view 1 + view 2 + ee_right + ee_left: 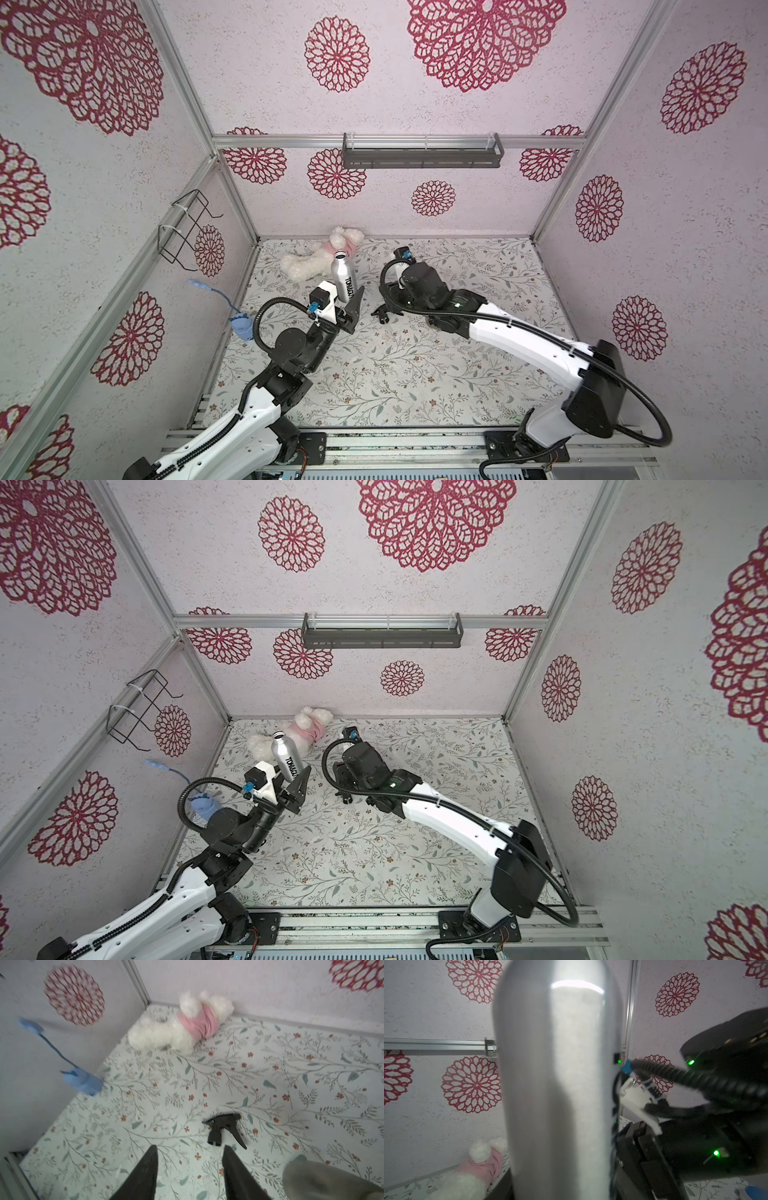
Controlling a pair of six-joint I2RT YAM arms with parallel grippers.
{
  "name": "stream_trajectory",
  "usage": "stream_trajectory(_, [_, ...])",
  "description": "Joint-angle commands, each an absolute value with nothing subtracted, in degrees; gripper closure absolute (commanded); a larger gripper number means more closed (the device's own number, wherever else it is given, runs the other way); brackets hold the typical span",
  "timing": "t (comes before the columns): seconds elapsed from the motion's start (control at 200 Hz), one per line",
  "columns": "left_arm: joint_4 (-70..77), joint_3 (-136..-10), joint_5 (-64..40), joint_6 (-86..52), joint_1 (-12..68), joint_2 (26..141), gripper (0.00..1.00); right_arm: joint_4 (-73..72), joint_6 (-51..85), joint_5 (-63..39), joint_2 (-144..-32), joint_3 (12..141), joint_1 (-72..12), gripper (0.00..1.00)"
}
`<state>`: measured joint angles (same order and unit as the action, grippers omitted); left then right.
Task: Attach spray nozzles to spray bottles
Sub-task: Pick up the spray nozzle from the center of the board.
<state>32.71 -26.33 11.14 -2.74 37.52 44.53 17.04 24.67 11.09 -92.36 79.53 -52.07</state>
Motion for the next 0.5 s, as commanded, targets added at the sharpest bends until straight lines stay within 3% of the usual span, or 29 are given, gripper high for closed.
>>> stream_trajectory(0.0, [33.0,-25.1,15.8,-1.3,37.9,41.6,0.67,23.8,26.4,7.0,-97.1,83.0,-50.3,0.51])
stream_trajectory(0.215, [28.8,-23.3,15.5,-3.2,38.0,37.5,0.68,32.5,23.6,4.3,-112.4,95.6,-48.5,0.46])
stream_trajectory(0.495, [27.3,-23.8,13.8,-3.8,39.0,38.2,0.69,38.7,23.6,0.3,-124.3,108.0,-46.3,0.45])
